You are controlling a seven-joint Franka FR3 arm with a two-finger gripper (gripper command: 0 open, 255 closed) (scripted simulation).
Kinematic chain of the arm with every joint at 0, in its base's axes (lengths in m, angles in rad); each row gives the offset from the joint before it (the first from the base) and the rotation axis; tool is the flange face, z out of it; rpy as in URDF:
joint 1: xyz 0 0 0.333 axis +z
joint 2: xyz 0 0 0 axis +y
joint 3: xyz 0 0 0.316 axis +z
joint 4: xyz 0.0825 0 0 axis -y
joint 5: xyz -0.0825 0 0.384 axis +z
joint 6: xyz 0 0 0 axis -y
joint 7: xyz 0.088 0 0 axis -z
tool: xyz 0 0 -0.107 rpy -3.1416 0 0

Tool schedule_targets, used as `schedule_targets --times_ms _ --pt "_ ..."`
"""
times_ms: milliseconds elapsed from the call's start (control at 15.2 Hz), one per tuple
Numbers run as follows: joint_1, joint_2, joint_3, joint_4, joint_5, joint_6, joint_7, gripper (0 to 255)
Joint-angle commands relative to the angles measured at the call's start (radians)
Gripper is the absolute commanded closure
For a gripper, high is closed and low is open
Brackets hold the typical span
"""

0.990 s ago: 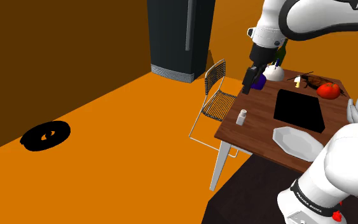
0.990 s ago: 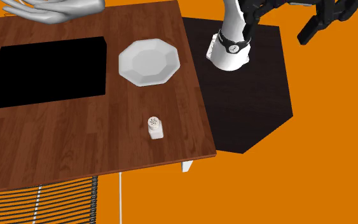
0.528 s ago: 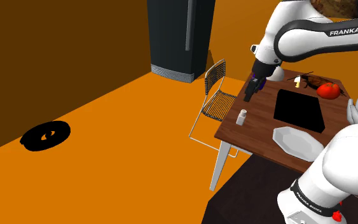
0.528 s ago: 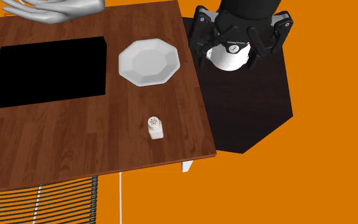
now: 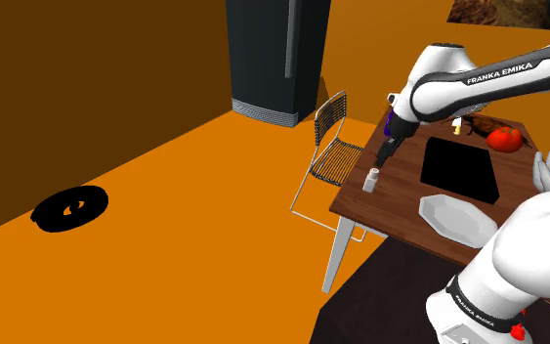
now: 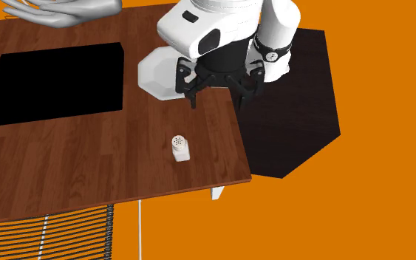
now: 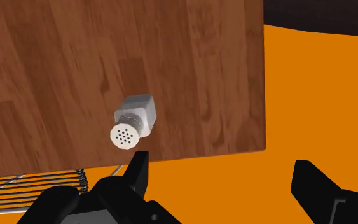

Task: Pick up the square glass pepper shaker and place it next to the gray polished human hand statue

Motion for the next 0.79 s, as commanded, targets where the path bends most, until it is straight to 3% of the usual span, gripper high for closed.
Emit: schedule_targets --times_ms 0,330,594,726 --pt "-0.003 0.057 -0.051 -0.007 0.004 0.075 -0.050 0" --pt "0.039 0.241 -0.199 0.007 0.084 0.259 -0.209 0" --pt "0.125 0.403 -0.328 0.048 0.262 0.371 -0.405 0" --pt "0.146 0.439 -0.338 0.048 0.311 0.400 -0.439 0"
